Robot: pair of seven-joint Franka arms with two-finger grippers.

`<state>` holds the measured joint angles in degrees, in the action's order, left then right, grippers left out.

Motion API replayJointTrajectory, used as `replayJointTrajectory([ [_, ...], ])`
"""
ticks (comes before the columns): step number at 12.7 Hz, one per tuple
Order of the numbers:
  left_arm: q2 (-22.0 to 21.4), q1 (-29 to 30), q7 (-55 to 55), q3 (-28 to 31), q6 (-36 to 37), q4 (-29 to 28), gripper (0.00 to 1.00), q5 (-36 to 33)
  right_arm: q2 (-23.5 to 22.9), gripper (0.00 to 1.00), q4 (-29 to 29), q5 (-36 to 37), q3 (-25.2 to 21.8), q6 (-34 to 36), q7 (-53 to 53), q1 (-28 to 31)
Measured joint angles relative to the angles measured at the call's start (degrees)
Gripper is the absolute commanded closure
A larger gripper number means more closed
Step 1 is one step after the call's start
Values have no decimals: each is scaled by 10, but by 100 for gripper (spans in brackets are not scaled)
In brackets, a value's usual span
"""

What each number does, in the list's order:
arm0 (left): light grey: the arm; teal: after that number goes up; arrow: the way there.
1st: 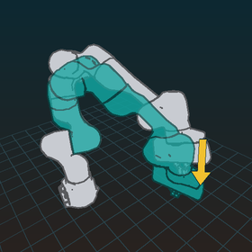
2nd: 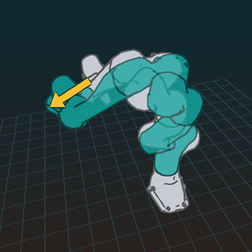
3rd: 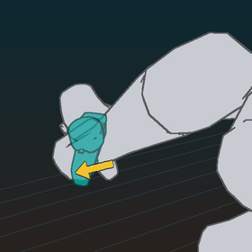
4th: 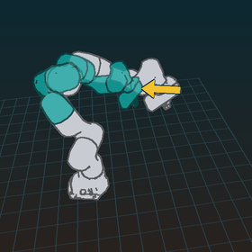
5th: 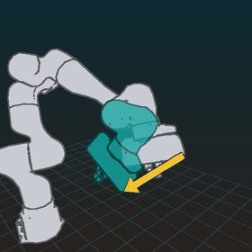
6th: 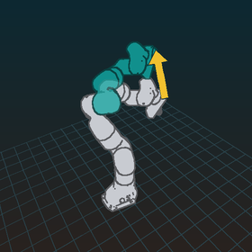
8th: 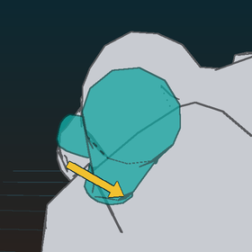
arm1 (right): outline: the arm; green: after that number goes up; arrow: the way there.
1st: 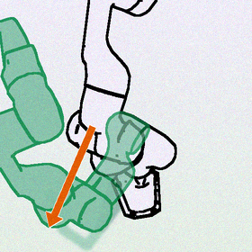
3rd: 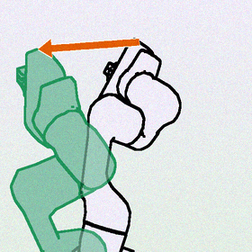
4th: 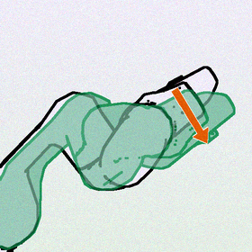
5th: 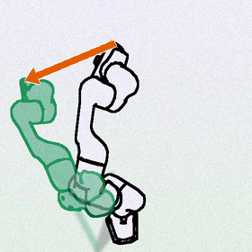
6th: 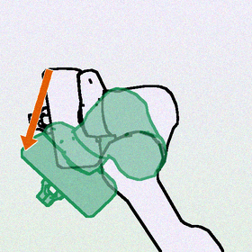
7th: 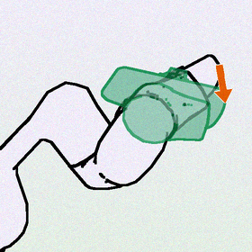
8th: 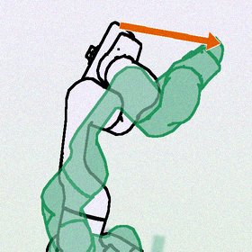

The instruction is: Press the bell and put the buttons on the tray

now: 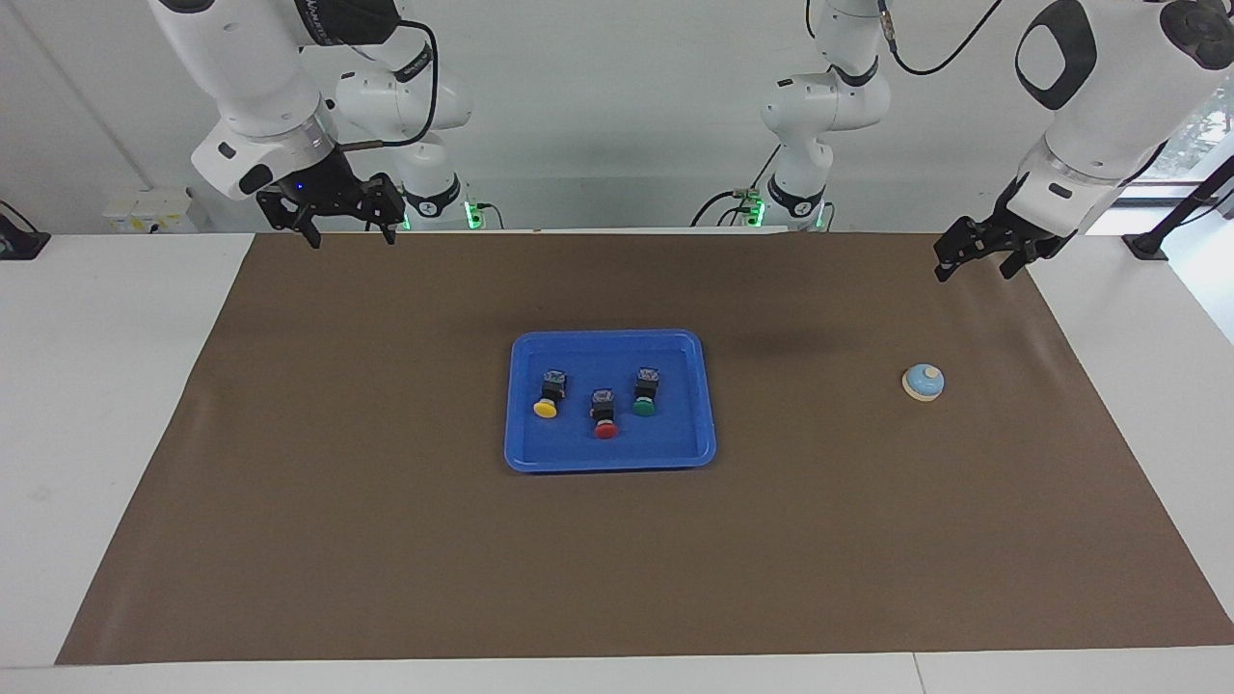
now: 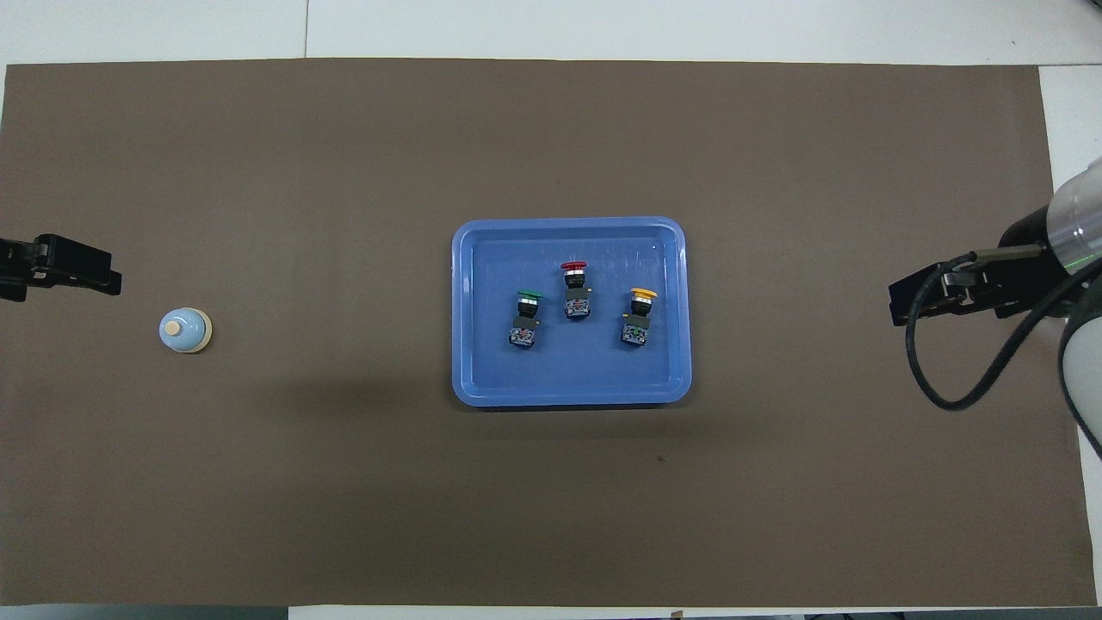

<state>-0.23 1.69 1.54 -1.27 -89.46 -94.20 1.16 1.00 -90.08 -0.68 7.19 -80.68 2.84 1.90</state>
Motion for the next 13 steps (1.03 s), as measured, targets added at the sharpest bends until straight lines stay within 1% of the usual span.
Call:
replayJointTrajectory([
  [12,3,0,-18,-2,6,17,0,0,0,0,1,0,0,4,0,1],
  [13,3,0,-18,-2,6,17,75,0,0,0,1,0,0,4,0,1],
])
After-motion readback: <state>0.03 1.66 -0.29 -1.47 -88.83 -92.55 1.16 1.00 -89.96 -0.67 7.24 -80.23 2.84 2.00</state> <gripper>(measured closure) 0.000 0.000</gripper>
